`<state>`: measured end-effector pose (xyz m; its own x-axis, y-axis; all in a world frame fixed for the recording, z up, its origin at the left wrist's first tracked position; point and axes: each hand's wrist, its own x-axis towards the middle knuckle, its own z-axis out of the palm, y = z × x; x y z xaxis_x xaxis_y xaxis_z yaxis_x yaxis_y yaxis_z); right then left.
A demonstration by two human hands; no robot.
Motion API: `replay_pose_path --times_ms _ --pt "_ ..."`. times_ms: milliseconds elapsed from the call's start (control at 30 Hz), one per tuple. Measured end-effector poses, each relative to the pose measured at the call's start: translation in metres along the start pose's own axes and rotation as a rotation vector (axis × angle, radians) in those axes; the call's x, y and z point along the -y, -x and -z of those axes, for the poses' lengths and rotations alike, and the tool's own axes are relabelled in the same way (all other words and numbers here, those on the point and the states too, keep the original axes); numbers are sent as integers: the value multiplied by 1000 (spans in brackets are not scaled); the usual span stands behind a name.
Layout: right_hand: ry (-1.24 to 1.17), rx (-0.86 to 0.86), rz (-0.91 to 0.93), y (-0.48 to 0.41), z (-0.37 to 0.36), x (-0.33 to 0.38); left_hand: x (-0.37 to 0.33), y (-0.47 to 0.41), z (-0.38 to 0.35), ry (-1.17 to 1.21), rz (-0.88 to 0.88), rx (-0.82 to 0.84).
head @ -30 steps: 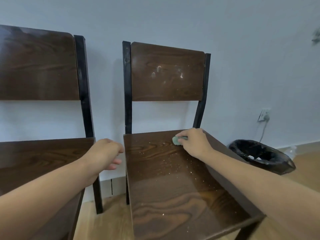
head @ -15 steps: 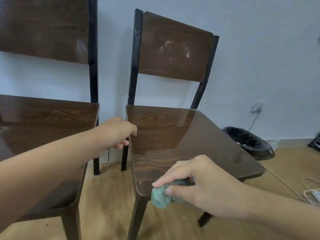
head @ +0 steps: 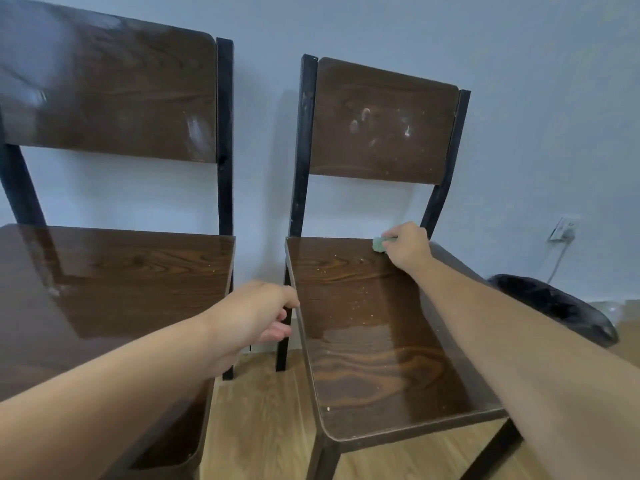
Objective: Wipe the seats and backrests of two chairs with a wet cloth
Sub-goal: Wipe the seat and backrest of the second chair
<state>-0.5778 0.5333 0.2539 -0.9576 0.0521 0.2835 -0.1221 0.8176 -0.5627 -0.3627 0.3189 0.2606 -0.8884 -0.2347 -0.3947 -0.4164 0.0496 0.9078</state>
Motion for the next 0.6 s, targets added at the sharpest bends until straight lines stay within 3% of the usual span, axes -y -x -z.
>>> replay_pose_path --times_ms 300,600 --pt "9 253 373 115 32 24 -4 -11 -1 28 -13 11" --pt "-124 566 542 273 99 27 -5 3 -3 -44 -45 106"
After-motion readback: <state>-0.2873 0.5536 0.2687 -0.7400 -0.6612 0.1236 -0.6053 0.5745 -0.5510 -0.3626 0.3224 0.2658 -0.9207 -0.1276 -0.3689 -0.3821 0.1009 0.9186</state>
